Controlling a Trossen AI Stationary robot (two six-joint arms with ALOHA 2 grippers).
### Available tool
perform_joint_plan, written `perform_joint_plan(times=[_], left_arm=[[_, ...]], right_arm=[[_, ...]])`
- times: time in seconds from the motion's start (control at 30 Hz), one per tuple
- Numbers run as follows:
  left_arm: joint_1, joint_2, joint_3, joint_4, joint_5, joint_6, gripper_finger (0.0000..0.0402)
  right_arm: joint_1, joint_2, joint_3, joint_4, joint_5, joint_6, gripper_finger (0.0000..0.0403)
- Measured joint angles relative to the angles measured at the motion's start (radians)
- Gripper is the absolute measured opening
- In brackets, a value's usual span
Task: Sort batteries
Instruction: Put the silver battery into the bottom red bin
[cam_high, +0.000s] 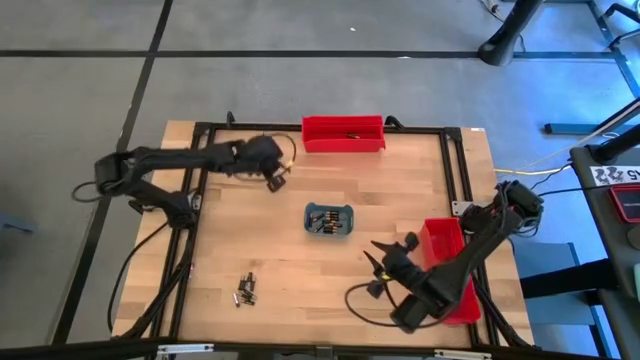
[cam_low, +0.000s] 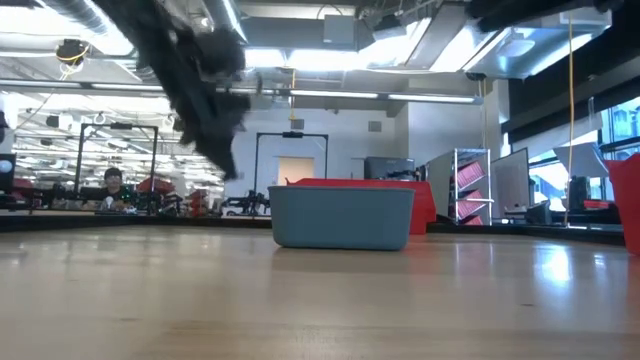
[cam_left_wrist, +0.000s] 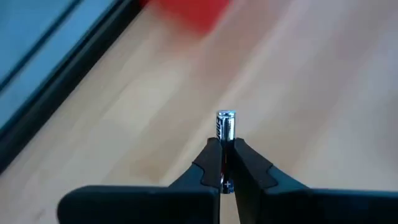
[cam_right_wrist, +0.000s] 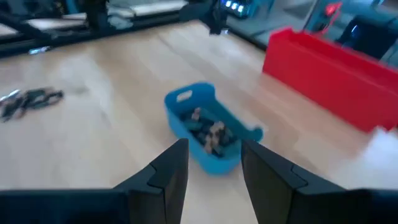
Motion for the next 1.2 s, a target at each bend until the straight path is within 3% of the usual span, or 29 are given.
perform_joint_plan(times=[0.1,0.23,0.4,0.53,0.67,0.77,0.93,1.2], left_arm=[[-0.145,-0.098,-0.032,0.052,-0.040,-0.061,0.0007],[-0.353,-0.210,-0.125,0.191,-0.077,-0.153,0.0007],[-0.589,-0.268,-0.270,0.453,-0.115,-0.224,0.0006],[-0.712,-0.254,-0.325,0.487,-0.132,-0.335,0.0007],[-0.773,-0.181,-0.329,0.380,-0.134,-0.483,0.0006],[-0.805,-0.094,-0.330,0.357,-0.071,-0.549,0.0006],[-0.836,0.072,-0.311,0.366,0.038,-0.572,0.0000],[-0.842,0.149,-0.263,0.366,0.036,-0.520,0.0007]], right_arm=[[-0.027,0.019,0.000,0.063,0.007,-0.108,0.0150],[-0.071,0.020,-0.001,0.184,-0.089,-0.262,0.0150],[-0.104,0.023,-0.036,0.537,-0.204,-0.769,0.0150],[-0.147,0.024,-0.053,0.751,-0.376,-0.982,0.0150],[-0.206,0.024,-0.056,0.810,-0.438,-1.030,0.0150],[-0.240,0.024,-0.056,0.813,-0.443,-1.031,0.0150],[-0.274,0.024,-0.056,0.828,-0.446,-1.008,0.0150],[-0.277,0.024,-0.056,0.830,-0.538,-1.006,0.0150]])
